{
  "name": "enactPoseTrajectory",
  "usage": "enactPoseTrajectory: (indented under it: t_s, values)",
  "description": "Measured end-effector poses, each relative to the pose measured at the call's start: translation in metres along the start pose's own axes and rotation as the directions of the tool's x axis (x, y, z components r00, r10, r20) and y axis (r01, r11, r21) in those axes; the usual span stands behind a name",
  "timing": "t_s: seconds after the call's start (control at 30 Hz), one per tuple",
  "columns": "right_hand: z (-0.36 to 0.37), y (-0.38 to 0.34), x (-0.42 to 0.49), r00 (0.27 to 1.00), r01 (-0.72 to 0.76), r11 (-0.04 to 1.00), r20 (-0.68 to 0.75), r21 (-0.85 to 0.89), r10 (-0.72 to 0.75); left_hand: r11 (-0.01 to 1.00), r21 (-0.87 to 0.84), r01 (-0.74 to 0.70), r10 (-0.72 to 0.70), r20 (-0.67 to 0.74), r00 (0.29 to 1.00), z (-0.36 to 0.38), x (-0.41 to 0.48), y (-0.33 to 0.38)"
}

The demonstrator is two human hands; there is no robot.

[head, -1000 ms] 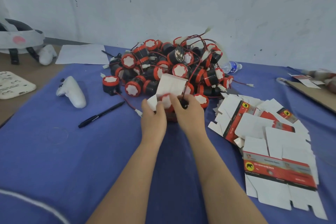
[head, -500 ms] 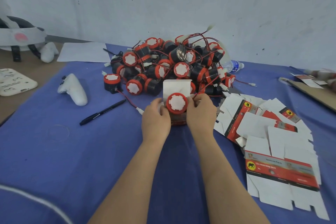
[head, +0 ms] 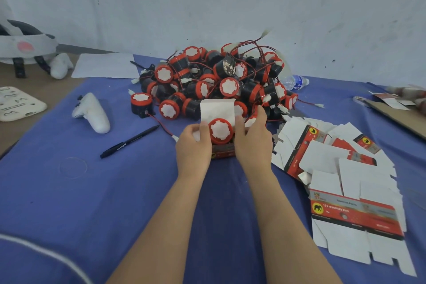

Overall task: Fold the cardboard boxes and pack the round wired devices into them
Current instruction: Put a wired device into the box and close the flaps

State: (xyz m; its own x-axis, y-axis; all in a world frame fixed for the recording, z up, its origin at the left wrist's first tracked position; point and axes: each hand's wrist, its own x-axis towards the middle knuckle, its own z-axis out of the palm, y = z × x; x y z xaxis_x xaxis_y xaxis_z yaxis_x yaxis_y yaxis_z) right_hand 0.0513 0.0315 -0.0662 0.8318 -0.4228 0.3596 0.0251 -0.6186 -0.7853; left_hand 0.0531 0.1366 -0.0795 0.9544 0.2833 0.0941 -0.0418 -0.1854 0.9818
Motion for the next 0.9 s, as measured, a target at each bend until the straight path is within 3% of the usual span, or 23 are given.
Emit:
enactPoseTrajectory:
  t_s: [0.1,0.23,0.43,0.6,0.7,0.83,0.9]
  values:
    - [0.000,-0.001,-0.005,0.997,0.053,0.998,0.047,0.038,-0.054,1.000,0.016,-0.007,0.007,0.001,1.000,0.001,0.001,-0.001]
    - [0.003,0.001,-0.005,0.975,0.120,0.988,0.200,-0.098,-0.098,0.995,0.065,-0.073,0.075,-0.020,0.997,0.001,0.002,0.000]
    - [-0.001,0.002,-0.003,0.980,0.131,0.986,0.166,-0.103,-0.113,0.989,0.098,-0.108,0.109,-0.007,0.994,-0.001,0.001,0.000]
    - [0.000,0.001,-0.003,0.981,0.133,0.957,0.175,-0.257,-0.089,0.965,0.222,-0.138,0.140,0.009,0.990,0.001,0.003,-0.003]
    - [0.004,-0.004,-0.008,0.981,0.115,0.965,0.180,-0.237,-0.072,0.981,0.141,-0.130,0.128,0.029,0.991,0.002,0.000,-0.005]
    - [0.003,-0.008,-0.011,0.995,0.087,0.949,0.065,-0.303,-0.071,0.991,0.065,-0.113,0.111,0.028,0.993,0.003,-0.001,-0.005]
    - [0.001,-0.007,-0.010,0.992,0.104,0.935,0.097,-0.338,-0.075,0.997,0.031,-0.077,0.077,0.008,0.997,0.004,-0.001,-0.004]
